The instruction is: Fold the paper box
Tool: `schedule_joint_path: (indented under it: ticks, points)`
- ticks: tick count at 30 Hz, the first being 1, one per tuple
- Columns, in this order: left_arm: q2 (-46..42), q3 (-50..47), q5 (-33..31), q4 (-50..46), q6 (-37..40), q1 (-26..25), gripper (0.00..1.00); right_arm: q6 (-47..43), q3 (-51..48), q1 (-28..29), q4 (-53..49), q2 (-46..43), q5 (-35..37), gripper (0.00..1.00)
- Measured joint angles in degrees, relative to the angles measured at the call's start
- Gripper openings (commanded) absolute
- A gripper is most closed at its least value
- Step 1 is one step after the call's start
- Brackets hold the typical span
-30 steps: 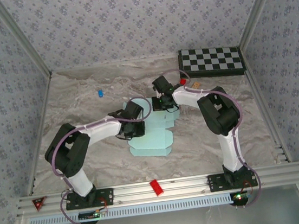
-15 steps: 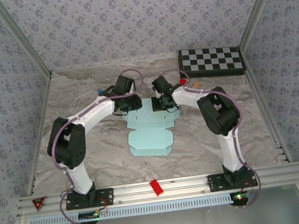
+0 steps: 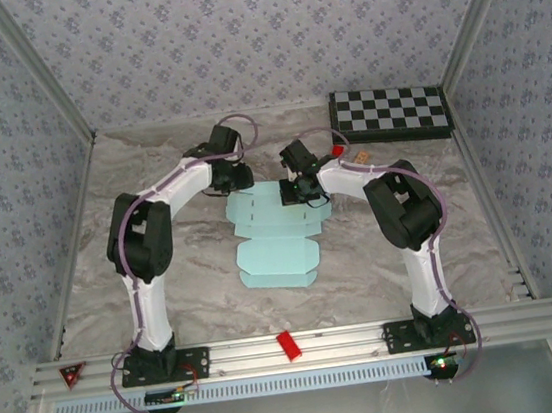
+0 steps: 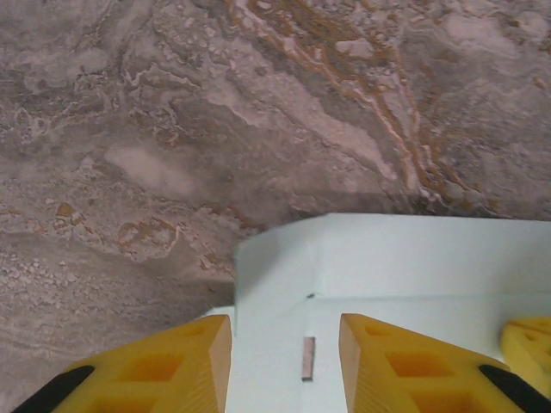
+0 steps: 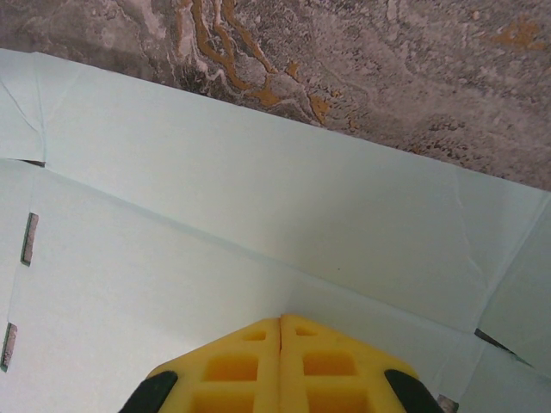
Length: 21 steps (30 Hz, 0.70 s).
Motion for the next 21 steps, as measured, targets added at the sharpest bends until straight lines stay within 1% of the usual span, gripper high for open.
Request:
schedule_joint_path:
  ticks: [3,9,12,17,21]
  points:
    - [1.1,0.3,-0.2,-0.6,0.3,0.5,0.41,0.0,0.0,0.0,0.0,0.0,0.0,0.0]
    - [3.9,2.3,0.0,-1.5,0.7,0.7,0.41,0.0,0.0,0.0,0.0,0.0,0.0,0.0]
    - [5.2,3.6,0.6,-1.6,1.1,0.7,0.4,0.0,0.0,0.0,0.0,0.0,0.0,0.0]
    - [5.8,4.2,2.6,-1.5,2.2,0.7,0.34,0.0,0.0,0.0,0.0,0.0,0.0,0.0]
    - [5.8,4.5,4.3,-1.4,3.2,0.7,0.34,0.0,0.0,0.0,0.0,0.0,0.0,0.0]
